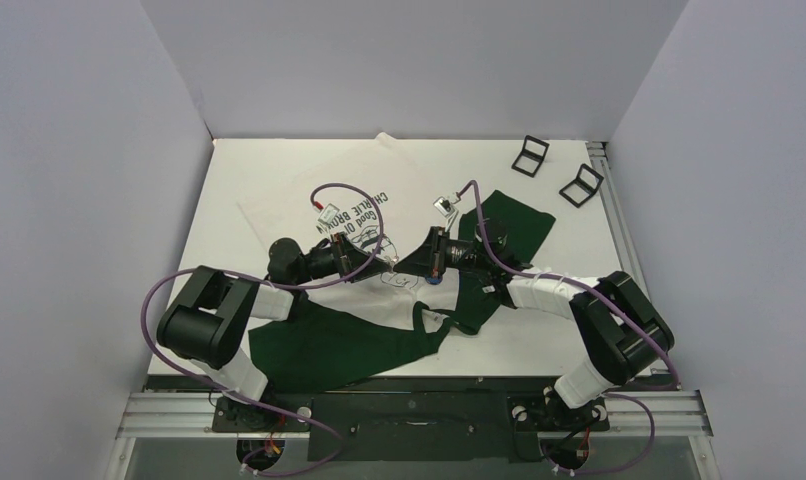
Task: Remove the brooch from the garment
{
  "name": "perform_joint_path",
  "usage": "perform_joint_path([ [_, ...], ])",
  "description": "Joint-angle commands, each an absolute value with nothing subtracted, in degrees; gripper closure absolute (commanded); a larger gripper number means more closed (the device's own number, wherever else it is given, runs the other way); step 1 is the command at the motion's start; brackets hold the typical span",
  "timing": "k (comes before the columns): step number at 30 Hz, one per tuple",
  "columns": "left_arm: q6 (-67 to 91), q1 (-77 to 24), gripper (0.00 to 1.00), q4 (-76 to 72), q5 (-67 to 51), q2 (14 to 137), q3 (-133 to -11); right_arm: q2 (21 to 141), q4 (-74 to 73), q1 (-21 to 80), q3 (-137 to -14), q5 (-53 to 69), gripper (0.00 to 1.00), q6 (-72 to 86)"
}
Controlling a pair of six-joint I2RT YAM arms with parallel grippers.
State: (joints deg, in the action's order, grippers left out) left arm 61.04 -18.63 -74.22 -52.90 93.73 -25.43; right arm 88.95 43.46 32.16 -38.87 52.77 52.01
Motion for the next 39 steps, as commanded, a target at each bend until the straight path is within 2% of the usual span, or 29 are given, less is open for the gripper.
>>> perform_joint_path([
  [1, 62.4, -18.7, 0.41, -80.5, -54.1, 94.8, -26.8, 89.5, 47.3, 32.7, -39.1, 53.5, 1.00, 50.5],
  [9, 62.8, -18.6, 0.37, -80.5, -55.3, 94.7, -27.0, 91.1, 44.0, 32.4, -40.1, 52.7, 1.00, 50.8],
  [14, 62.8, -18.5, 0.27, -80.3, -55.9, 94.4, -26.9, 93.5, 45.7, 32.3, -40.4, 52.9, 1.00, 54.1],
  [19, 62.5, -16.9, 0.27, -78.9, -55.9, 93.9, -26.0, 95.0, 47.9, 32.1, -40.2, 53.4, 1.00, 57.0],
  [26, 63.6, -14.5, 0.41, -79.9, -56.6, 97.3, -25.3, 97.2, 55.8, 32.0, -39.5, 55.0, 1.00, 62.2],
  [39, 66.6, -14.9, 0.67, -83.3, -58.0, 99.3, -25.2, 96.3, 54.7, 32.3, -39.0, 55.3, 1.00, 60.2],
])
